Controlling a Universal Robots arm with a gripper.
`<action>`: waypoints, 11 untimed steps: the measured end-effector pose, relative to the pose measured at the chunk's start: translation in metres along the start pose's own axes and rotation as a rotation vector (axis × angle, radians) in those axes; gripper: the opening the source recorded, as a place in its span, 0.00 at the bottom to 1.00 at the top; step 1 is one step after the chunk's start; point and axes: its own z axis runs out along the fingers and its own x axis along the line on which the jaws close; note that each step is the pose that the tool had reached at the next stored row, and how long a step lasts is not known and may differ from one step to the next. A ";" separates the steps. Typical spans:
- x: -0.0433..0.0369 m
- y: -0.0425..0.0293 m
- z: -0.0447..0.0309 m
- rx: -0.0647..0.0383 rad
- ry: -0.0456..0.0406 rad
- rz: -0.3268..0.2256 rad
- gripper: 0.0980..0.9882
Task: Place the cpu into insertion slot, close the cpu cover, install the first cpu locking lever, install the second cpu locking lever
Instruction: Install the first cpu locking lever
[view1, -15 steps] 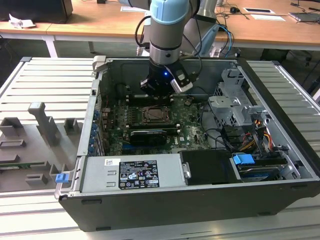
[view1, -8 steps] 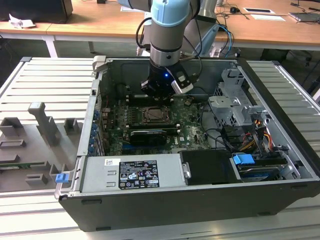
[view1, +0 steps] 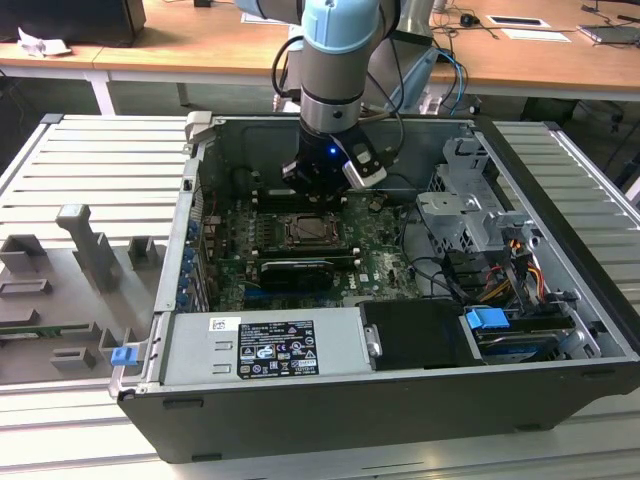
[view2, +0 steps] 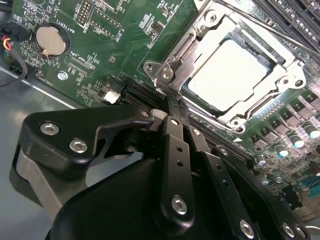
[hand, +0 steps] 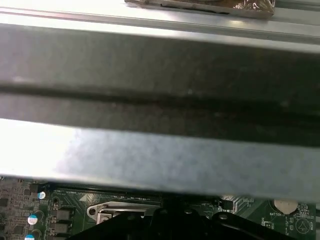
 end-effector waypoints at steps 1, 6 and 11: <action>0.0000 0.0000 0.0002 0.002 0.0001 0.000 0.01; 0.0000 -0.0001 0.0019 0.004 0.0003 0.000 0.01; 0.0000 -0.0003 0.0024 0.002 0.0001 0.000 0.01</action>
